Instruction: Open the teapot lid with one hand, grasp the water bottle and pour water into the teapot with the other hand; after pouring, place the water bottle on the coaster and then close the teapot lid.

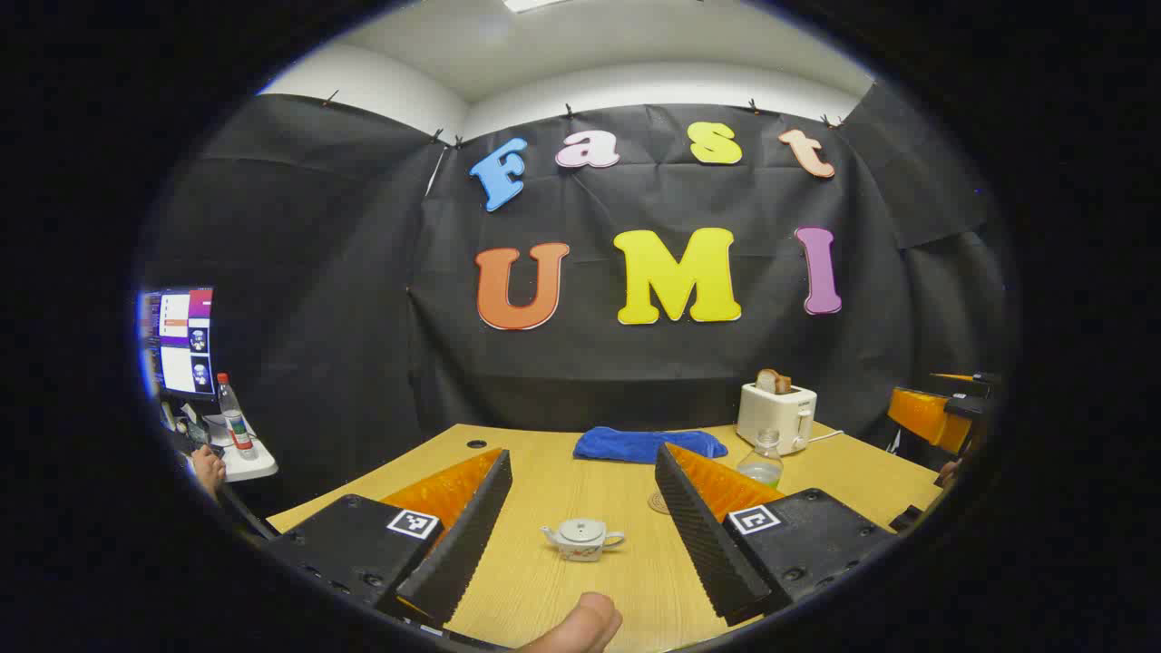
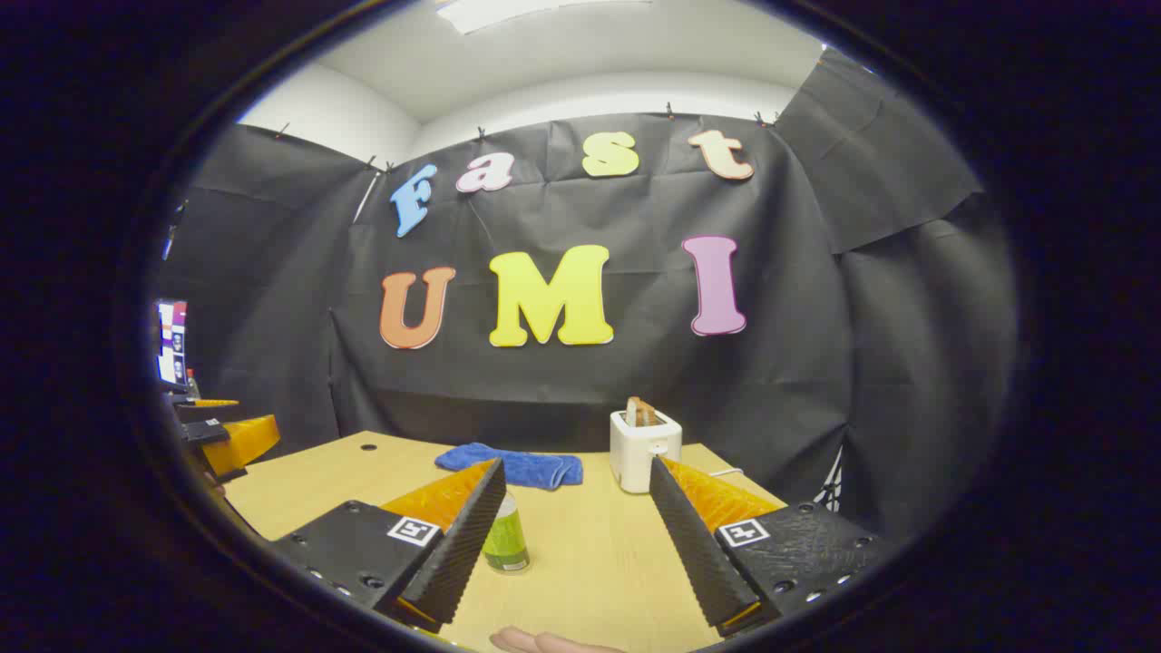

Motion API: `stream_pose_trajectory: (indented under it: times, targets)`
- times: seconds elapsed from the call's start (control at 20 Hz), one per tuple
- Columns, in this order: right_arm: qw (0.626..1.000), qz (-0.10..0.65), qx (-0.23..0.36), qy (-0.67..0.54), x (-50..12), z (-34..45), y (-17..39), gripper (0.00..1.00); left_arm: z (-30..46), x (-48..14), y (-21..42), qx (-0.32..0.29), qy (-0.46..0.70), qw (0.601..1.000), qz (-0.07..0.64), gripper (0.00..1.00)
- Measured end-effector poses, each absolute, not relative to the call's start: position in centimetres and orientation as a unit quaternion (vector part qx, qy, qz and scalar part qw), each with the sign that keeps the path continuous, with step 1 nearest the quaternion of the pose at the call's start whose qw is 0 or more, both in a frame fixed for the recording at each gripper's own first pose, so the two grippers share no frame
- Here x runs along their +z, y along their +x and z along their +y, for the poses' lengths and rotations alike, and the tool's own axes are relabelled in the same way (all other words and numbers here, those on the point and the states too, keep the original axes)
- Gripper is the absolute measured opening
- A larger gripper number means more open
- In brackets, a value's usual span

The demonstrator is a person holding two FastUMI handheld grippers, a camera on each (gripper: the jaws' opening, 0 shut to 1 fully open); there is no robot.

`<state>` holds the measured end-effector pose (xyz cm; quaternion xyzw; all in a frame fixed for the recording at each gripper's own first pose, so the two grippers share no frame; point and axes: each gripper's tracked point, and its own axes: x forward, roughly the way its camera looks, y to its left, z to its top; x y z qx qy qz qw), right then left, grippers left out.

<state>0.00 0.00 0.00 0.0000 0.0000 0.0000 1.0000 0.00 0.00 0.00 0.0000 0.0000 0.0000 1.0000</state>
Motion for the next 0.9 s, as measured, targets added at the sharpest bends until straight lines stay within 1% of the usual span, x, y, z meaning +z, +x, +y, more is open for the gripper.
stream_pose_trajectory:
  times: [0.05,0.2,0.3,0.35,0.45,0.5,0.55,0.75,0.8,0.85,0.9]
  targets:
    - [1.000,-0.003,-0.003,0.000,0.2,-0.4,-0.2,0.95,0.6,-0.4,0.4,0.007,-0.004,1.000,0.009,1.00]
    - [1.000,-0.006,-0.007,-0.013,0.1,-0.6,0.0,0.95,1.2,-0.9,0.7,0.018,-0.003,1.000,0.018,1.00]
    - [1.000,-0.001,0.003,-0.014,-0.3,-0.2,0.3,0.94,1.6,-0.9,0.9,0.021,-0.004,1.000,0.017,1.00]
    - [1.000,0.002,0.007,-0.011,-0.5,0.0,0.4,0.96,1.9,-1.1,1.1,0.022,-0.005,1.000,0.019,1.00]
    - [1.000,0.005,0.003,-0.015,-0.7,-0.2,0.7,0.94,1.7,-1.2,1.3,0.020,-0.001,1.000,0.020,1.00]
    - [1.000,0.008,0.004,-0.018,-0.9,-0.1,0.8,0.97,1.8,-1.3,1.3,0.020,0.002,1.000,0.020,1.00]
    - [1.000,0.009,0.006,-0.019,-0.9,-0.1,0.8,0.95,1.9,-1.3,1.5,0.020,0.004,1.000,0.018,1.00]
    - [1.000,0.009,0.004,-0.029,-1.2,0.1,1.0,0.95,1.8,-1.8,2.2,0.017,0.007,1.000,0.020,1.00]
    - [0.999,0.009,0.004,-0.031,-1.3,0.3,1.2,0.94,1.9,-2.1,2.3,0.017,0.008,1.000,0.022,1.00]
    - [0.999,0.010,0.005,-0.032,-1.4,0.3,1.3,0.97,1.9,-2.3,2.7,0.015,0.007,1.000,0.022,1.00]
    - [0.999,0.012,0.005,-0.033,-1.6,0.3,1.4,0.94,1.8,-2.4,2.9,0.012,0.007,1.000,0.023,1.00]
